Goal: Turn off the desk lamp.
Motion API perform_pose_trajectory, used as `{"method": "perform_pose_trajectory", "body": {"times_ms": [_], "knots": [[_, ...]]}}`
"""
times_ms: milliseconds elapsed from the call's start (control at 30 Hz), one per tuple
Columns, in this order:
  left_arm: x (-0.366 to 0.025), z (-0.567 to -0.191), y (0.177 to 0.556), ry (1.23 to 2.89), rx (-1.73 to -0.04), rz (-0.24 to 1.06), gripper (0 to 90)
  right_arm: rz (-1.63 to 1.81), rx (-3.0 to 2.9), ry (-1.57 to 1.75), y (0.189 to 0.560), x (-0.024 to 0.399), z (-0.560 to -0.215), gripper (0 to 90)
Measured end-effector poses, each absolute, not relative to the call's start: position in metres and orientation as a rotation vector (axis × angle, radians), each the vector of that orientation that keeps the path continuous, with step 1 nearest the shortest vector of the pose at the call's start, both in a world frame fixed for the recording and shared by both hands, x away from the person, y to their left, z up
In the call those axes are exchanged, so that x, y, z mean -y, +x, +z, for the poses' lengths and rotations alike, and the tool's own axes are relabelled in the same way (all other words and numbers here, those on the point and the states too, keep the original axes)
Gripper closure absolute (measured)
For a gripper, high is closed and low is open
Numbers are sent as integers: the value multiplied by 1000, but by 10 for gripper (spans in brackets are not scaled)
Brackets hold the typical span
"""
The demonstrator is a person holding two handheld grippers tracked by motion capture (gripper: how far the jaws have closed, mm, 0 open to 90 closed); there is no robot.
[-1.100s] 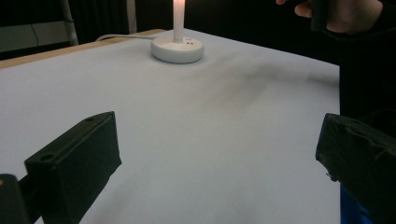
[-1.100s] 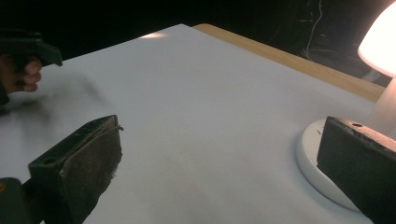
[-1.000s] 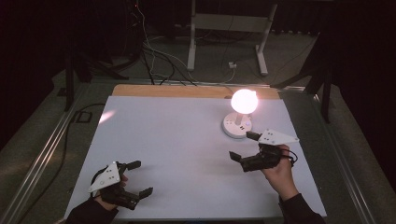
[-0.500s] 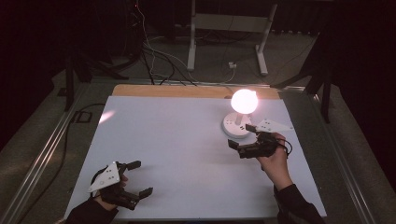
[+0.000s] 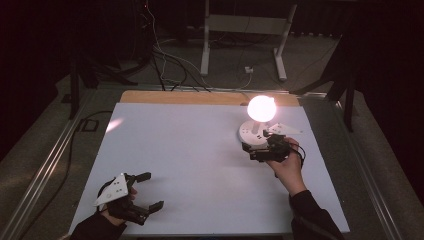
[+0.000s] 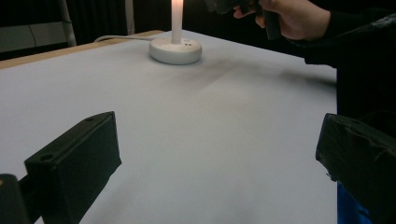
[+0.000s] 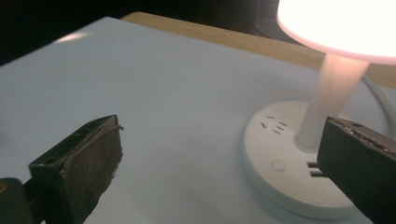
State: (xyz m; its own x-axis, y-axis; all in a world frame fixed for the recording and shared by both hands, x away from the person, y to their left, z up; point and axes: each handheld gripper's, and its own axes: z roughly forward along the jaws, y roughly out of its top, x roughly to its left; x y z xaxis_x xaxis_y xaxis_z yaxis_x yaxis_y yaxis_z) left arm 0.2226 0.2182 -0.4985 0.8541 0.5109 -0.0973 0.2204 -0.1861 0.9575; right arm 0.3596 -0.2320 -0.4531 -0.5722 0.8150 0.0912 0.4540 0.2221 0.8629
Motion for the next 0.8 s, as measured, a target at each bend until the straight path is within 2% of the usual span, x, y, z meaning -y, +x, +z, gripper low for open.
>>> {"method": "perform_pose_trajectory", "body": {"times_ms": [33, 67, 233, 267, 333, 367, 400, 433, 500, 533, 567, 667, 700, 733, 800], "knots": [[-218, -498, 223, 1769, -559, 286, 5, 1295, -2121, 1179, 361, 232, -455, 12], [-218, -498, 223, 1767, -560, 284, 5, 1289, -2122, 1187, 363, 232, -456, 71], [-218, -498, 222, 1767, -560, 284, 5, 1247, -2088, 1210, 369, 233, -462, 158], [-218, -498, 222, 1766, -559, 283, 4, 1221, -2087, 1240, 373, 234, -465, 235], [-219, -498, 222, 1765, -560, 283, 5, 1215, -2081, 1243, 374, 235, -466, 268], [-219, -498, 223, 1764, -560, 283, 5, 1190, -2075, 1275, 377, 236, -468, 394], [-219, -498, 223, 1764, -560, 283, 5, 1190, -2075, 1275, 377, 236, -468, 394], [-219, -498, 223, 1764, -560, 283, 5, 1167, -2072, 1283, 380, 236, -471, 466], [-219, -498, 223, 1765, -561, 282, 4, 1154, -2066, 1282, 380, 236, -472, 502], [-218, -498, 223, 1765, -561, 282, 4, 1136, -2063, 1293, 382, 236, -474, 584], [-218, -498, 223, 1765, -561, 282, 5, 1130, -2058, 1298, 383, 236, -476, 622], [-219, -498, 223, 1765, -561, 282, 5, 1117, -2060, 1307, 386, 237, -478, 716], [-219, -498, 223, 1764, -562, 281, 5, 1117, -2060, 1307, 386, 237, -478, 716], [-219, -498, 223, 1764, -562, 281, 5, 1109, -2068, 1314, 387, 237, -480, 773], [-219, -498, 223, 1764, -562, 281, 4, 1099, -2076, 1320, 389, 237, -481, 807]]}}
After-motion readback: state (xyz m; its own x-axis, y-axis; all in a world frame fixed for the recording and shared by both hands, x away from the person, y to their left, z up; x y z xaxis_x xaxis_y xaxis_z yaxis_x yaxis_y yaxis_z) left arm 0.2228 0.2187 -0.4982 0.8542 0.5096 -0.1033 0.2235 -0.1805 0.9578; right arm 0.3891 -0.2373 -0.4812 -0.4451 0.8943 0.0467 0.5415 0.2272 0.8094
